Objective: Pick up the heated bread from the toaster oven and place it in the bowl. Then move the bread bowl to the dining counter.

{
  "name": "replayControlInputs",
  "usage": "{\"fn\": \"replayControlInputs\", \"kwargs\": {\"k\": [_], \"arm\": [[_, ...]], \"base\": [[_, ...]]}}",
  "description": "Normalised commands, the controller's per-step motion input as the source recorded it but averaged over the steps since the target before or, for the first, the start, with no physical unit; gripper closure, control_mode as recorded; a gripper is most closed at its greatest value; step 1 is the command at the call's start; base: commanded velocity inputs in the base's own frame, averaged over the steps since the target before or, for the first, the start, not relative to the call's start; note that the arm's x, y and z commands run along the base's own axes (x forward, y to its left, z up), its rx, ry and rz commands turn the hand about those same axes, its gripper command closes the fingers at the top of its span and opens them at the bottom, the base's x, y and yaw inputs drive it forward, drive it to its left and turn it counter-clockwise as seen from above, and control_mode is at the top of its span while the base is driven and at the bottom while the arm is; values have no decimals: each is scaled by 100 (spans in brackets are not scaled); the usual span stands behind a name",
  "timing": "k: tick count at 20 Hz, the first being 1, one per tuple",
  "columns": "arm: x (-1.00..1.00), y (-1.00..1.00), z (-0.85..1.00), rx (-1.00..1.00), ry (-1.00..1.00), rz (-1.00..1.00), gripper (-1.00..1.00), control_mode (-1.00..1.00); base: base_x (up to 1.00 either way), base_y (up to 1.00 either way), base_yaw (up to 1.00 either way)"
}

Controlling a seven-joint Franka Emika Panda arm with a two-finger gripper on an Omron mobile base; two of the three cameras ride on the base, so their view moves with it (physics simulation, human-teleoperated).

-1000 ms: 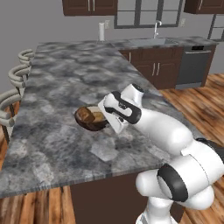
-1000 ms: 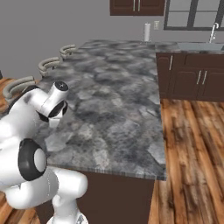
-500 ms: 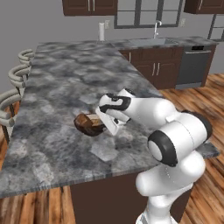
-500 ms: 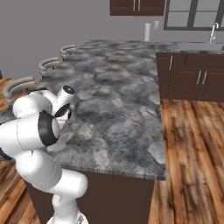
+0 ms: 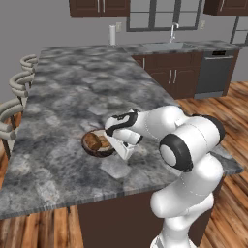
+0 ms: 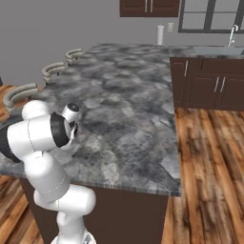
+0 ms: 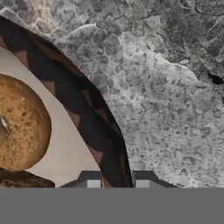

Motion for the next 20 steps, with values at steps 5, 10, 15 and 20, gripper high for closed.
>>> {"fn": "replayControlInputs", "kwargs": {"k": [5,10,15,20], "arm": [[-2,6,-5,-1,0,-1,-100,-100],[-49,0,51,0,-4,-3,-100,-100],[-62,-2,77,2,-6,-1,-100,-100],[-94,-17,93,6,-19,0,-100,-100]], "base": [[0,0,0],[0,0,0],[0,0,0],[0,0,0]]}}
